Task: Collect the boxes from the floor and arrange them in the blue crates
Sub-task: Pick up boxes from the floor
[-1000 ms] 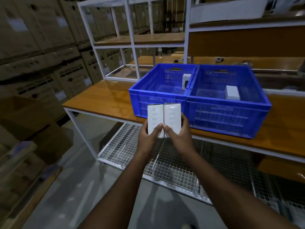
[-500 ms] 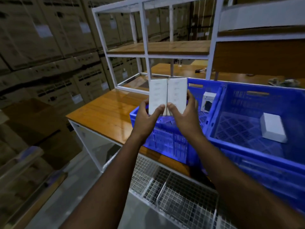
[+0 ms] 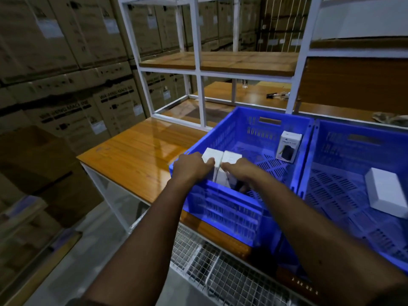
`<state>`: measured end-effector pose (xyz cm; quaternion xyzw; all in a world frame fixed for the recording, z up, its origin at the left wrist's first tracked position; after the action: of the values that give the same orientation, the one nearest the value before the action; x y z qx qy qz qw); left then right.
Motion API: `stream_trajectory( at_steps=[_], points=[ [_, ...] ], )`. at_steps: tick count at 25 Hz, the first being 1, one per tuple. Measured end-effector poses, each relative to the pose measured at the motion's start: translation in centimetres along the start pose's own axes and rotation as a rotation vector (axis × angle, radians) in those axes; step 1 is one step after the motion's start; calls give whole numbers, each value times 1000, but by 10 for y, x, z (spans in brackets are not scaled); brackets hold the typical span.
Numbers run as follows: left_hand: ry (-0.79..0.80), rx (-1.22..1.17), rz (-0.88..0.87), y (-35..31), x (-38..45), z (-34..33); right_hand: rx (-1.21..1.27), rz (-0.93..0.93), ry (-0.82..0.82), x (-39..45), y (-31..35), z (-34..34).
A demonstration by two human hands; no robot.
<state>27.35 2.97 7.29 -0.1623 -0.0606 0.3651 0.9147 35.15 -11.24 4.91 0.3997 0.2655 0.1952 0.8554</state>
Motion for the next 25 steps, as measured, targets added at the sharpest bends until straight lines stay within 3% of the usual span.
stream_trajectory(
  at_steps=[3,6,9,11,13,18,21,25],
  points=[
    [45,227,-6,4,10,-7,-203,20,124,-3,-2,-18],
    [29,307,-74,1,14,-5,-440,18,305,-11,5,-37],
    [16,359,-150,1,19,0,-569,9,324,4,3,-45],
    [23,340,-204,3,24,2,-608,6,186,22,0,-40],
    [-9,211,-251,6,25,8,-606,33,-53,30,4,-28],
    [-219,-309,-217,40,20,46,-438,347,-517,4,67,-32],
    [-302,-361,-126,77,19,59,-387,539,-618,-10,104,-58],
    [-295,-382,6,139,15,54,-327,825,-610,-24,144,-114]
  ],
)
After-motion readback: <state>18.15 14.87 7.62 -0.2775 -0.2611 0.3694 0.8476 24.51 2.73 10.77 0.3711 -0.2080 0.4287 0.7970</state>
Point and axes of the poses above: each hand's wrist, its own x-axis towards the middle knuckle, its own z-axis out of the back of the hand, y = z × x, the point moved 8 cm from there along x, towards the middle knuckle, and after that the axes turned 6 degrees about z, right-handed, at the moved point
